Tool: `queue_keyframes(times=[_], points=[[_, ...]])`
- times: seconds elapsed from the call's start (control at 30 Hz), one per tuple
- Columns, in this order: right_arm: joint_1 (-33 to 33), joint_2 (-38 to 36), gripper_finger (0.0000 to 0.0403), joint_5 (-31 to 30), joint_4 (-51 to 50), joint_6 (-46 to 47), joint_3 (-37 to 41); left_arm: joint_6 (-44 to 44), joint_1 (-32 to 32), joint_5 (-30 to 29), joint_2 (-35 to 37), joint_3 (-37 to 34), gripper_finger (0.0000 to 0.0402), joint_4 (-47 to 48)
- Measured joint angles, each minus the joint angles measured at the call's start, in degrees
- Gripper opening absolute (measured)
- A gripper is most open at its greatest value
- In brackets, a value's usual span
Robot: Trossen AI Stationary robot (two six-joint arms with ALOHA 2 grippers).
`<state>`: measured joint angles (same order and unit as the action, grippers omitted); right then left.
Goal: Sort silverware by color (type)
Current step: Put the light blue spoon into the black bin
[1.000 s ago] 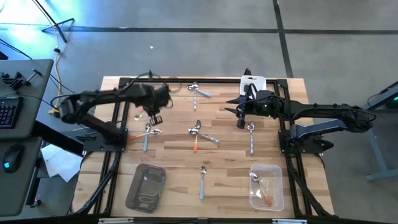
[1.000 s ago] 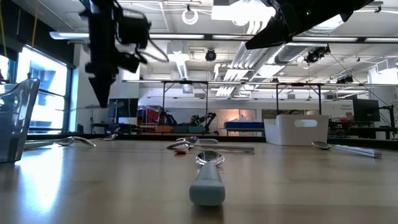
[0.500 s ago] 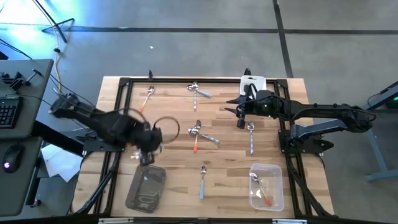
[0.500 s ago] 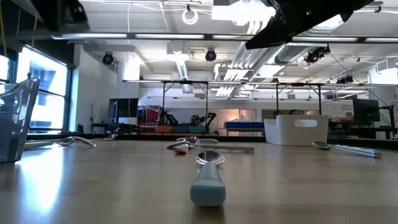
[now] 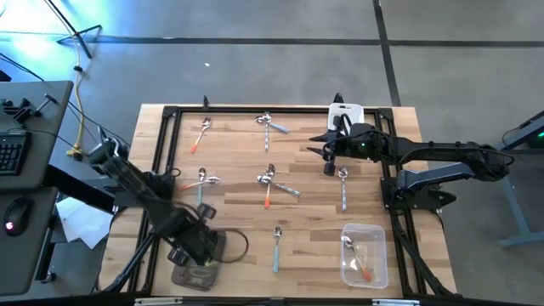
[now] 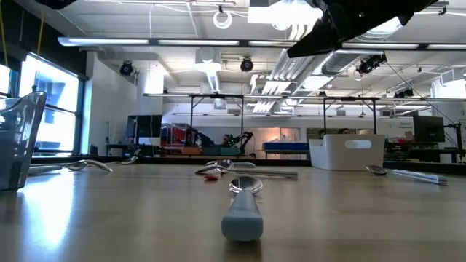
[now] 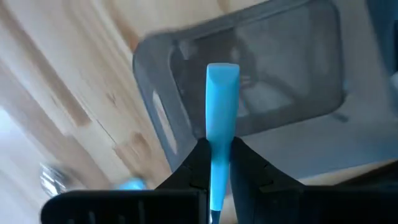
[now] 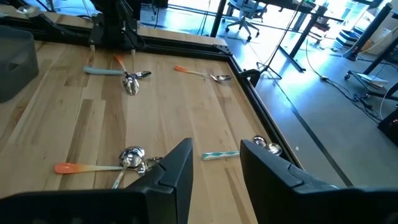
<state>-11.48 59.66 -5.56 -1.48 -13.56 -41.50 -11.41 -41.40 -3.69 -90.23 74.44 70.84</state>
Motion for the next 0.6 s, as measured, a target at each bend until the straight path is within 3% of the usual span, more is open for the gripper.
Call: queue_keyframes(times=[0.2, 0.43, 0.6], points=[[0.01, 0.00, 0.0119, 0.00, 0.02, 0.63, 0.00, 12.09, -1.25, -5.46, -5.11, 6.54, 0.0021, 3.37], [0.00, 0.00, 0.0119, 0.00, 0.00, 0.59, 0.00, 17.26, -2.52, 1.42, -8.16, 8.91, 0.0017, 3.55], [0.01, 0.00, 0.0119, 0.00, 0.00, 0.56, 0.00, 23.75, -4.61, 0.68, -9.26, 9.48, 0.0017, 2.84]])
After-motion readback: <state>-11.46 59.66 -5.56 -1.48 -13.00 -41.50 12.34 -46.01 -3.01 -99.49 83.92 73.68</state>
